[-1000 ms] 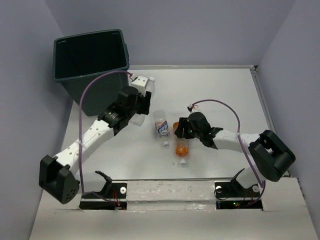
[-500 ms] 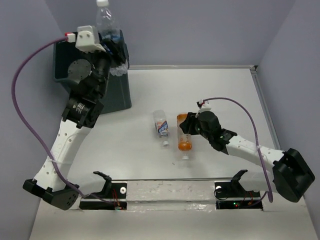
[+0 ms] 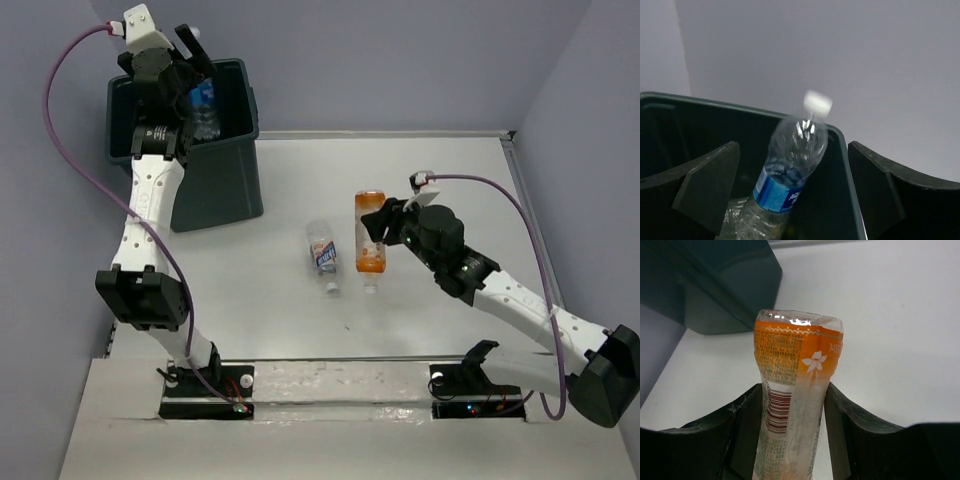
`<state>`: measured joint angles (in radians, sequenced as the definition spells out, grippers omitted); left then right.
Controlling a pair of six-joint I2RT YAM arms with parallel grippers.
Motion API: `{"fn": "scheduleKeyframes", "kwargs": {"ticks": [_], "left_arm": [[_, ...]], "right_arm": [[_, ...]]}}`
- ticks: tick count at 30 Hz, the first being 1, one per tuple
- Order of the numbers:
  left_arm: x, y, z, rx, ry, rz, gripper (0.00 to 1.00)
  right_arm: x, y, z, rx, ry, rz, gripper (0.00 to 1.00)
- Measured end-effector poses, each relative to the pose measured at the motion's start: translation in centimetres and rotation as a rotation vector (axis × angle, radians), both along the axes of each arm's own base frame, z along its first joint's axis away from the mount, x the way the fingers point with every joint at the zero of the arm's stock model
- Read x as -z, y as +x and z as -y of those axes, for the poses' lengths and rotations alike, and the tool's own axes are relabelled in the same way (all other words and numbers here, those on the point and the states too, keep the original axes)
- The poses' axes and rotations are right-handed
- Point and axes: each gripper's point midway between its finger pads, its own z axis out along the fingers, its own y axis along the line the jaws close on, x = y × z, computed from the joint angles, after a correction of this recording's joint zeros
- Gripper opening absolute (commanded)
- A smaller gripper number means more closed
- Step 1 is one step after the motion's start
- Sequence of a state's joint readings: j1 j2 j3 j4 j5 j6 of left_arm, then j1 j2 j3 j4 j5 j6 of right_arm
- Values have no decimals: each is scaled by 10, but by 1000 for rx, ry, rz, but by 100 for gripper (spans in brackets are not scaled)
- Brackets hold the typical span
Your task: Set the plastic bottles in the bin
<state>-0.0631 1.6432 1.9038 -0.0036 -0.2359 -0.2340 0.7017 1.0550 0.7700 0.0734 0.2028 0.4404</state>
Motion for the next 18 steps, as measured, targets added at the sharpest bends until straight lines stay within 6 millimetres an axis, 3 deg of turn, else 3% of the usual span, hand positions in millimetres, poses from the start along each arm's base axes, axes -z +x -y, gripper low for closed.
{"fn": "scheduleKeyframes", "kwargs": {"ticks": [3, 5, 6, 9, 10, 13, 16, 18], "left_arm": [[9, -3, 8, 54, -27, -35, 99], [9, -23, 19, 122, -49, -25, 99], [14, -53, 27, 173, -74, -30, 99], [15, -105, 42, 263, -107, 2, 99], [21, -140, 52, 318, -122, 14, 99], [40, -200, 70, 428, -142, 41, 99], [65, -238, 88, 537, -152, 44, 99], [112, -249, 102, 613, -173, -45, 99]], "right_arm": [[-36, 16, -12, -7, 10, 62, 41], [-63, 25, -21, -19, 26, 108, 41], [-73, 27, -25, -28, 35, 125, 41], [-115, 38, -44, -68, 76, 195, 41], [-129, 42, -51, -83, 93, 220, 41], [-174, 53, -79, -142, 144, 292, 41], [-205, 60, -102, -190, 172, 341, 41], [-233, 68, -121, -220, 193, 386, 41]]}}
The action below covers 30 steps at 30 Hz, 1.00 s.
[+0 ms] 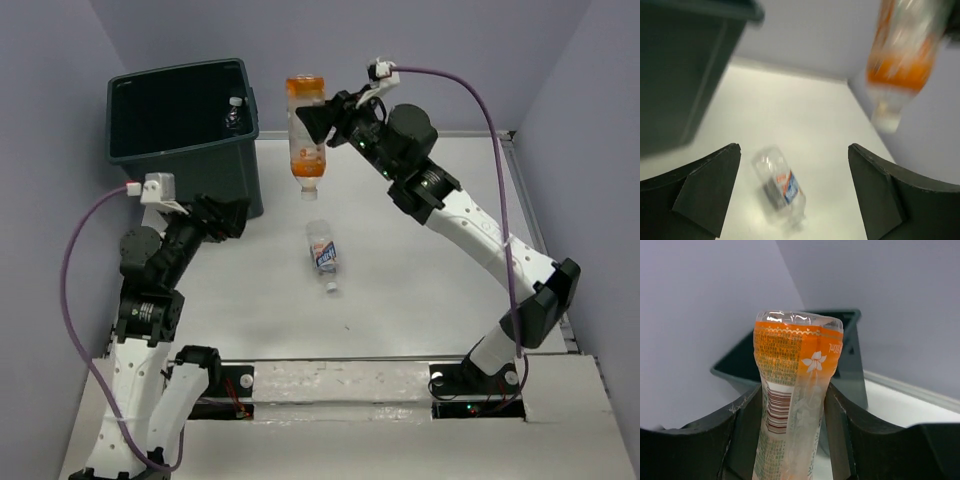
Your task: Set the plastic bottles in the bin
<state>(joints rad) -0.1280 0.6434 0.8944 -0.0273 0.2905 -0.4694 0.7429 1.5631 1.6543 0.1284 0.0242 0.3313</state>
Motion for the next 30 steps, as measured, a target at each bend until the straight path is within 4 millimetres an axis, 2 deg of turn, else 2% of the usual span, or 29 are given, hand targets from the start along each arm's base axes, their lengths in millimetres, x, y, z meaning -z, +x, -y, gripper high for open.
{"fn": "scheduleKeyframes", "kwargs": {"ticks": [1, 2, 3, 4, 6, 8, 12, 16, 22, 27, 29, 30], "left_arm": [[32, -4, 8, 47, 3, -73, 99], [68, -7, 17, 91, 3, -160, 98], [83, -10, 20, 111, -1, -200, 98], [125, -21, 27, 155, -3, -306, 98], [168, -35, 37, 205, -24, -439, 98], [193, -52, 44, 248, -56, -526, 99], [194, -62, 51, 288, -106, -547, 99], [195, -62, 56, 300, -135, -551, 99], [223, -70, 69, 336, -134, -644, 99], [239, -82, 88, 391, -129, -694, 99], [247, -85, 93, 402, -132, -714, 99], [251, -87, 95, 405, -132, -725, 99]], "right_arm": [[-16, 4, -11, -16, 19, 31, 41], [-23, 7, -15, -25, 25, 44, 41], [-35, 9, -23, -40, 35, 64, 41], [-50, 13, -31, -49, 57, 92, 41], [-74, 21, -44, -61, 91, 139, 41], [-96, 31, -57, -65, 134, 188, 41], [-114, 51, -75, -54, 229, 267, 41], [-99, 70, -88, -15, 279, 300, 41], [-68, 96, -109, 79, 368, 420, 40], [-24, 118, -122, 142, 390, 428, 40], [-11, 123, -126, 150, 380, 426, 45], [-7, 125, -127, 152, 375, 426, 52]]}}
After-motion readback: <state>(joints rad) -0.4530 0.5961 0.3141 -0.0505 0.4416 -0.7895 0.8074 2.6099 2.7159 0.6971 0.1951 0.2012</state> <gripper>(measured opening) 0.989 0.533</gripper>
